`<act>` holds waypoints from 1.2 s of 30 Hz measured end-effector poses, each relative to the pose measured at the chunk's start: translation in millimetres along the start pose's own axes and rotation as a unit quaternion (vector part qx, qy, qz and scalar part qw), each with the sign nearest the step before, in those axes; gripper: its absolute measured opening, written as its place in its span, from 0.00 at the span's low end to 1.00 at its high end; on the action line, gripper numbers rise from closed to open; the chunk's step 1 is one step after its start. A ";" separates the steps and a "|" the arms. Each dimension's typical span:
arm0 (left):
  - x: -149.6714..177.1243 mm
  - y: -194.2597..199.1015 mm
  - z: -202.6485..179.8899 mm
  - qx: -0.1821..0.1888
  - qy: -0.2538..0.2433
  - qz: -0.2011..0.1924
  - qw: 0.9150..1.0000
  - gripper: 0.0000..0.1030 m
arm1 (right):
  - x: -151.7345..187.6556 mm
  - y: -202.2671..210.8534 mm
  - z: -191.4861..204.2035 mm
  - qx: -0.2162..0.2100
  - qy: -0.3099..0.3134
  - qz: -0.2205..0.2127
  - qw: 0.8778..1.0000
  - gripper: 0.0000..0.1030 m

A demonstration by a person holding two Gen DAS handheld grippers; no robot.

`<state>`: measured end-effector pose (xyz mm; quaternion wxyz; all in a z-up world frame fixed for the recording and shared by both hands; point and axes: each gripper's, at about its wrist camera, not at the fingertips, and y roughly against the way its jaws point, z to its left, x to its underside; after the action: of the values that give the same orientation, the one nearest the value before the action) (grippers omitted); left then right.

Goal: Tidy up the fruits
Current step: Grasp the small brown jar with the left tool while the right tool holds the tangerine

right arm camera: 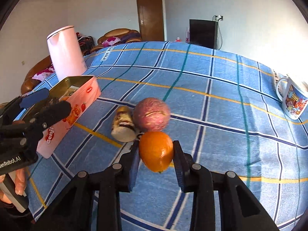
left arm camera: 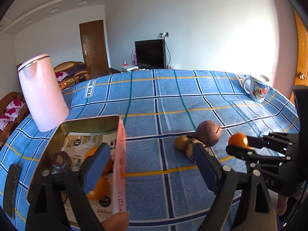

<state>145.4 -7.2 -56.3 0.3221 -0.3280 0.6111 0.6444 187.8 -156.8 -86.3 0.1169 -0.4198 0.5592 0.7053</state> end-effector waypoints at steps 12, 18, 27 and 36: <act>-0.8 -49.9 -53.4 0.014 -0.057 0.085 0.995 0.87 | -2.2 14.0 -31.8 0.017 -0.033 -0.043 0.998 0.34; -2.4 -67.4 -57.6 0.015 -0.057 0.116 0.992 0.85 | -1.9 14.7 -33.0 0.012 -0.036 -0.048 0.998 0.34; -2.1 -72.6 -52.0 0.048 -0.039 0.132 0.989 0.45 | -0.8 14.8 -33.9 0.013 -0.038 -0.049 0.998 0.34; 0.8 -46.9 -38.6 0.062 -0.023 0.090 0.994 0.45 | 0.5 20.8 -33.1 0.012 -0.036 -0.066 0.997 0.34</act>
<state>184.3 -43.6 -85.5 0.2965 -0.2362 0.6693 0.6390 189.6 -193.5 -73.0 0.1887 -0.4286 0.5340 0.7040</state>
